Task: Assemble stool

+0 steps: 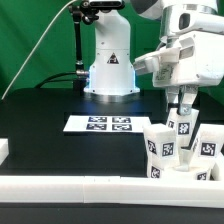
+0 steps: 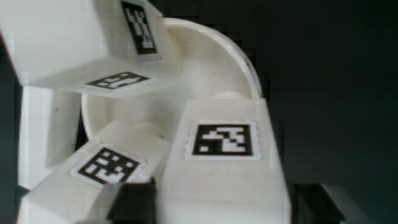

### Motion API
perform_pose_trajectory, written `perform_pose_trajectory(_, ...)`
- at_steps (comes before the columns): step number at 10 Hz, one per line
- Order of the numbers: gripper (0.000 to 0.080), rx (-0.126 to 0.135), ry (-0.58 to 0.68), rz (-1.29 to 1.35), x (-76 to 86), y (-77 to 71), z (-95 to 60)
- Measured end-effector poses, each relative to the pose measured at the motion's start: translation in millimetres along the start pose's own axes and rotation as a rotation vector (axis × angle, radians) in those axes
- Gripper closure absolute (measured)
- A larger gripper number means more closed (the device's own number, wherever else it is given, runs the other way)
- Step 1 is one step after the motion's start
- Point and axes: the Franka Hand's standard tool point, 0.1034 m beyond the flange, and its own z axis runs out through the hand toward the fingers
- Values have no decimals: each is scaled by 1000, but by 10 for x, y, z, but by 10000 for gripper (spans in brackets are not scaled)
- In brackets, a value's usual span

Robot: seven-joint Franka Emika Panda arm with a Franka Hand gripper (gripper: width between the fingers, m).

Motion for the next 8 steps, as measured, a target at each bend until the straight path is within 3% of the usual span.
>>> perform_pose_trajectory(3, 458, 5, 4, 340, 15, -14, 1)
perform_pose_trajectory(5, 458, 22, 9, 566, -16, -18, 8)
perform_pose_trajectory(8, 458, 11, 27, 765, -24, 1, 14)
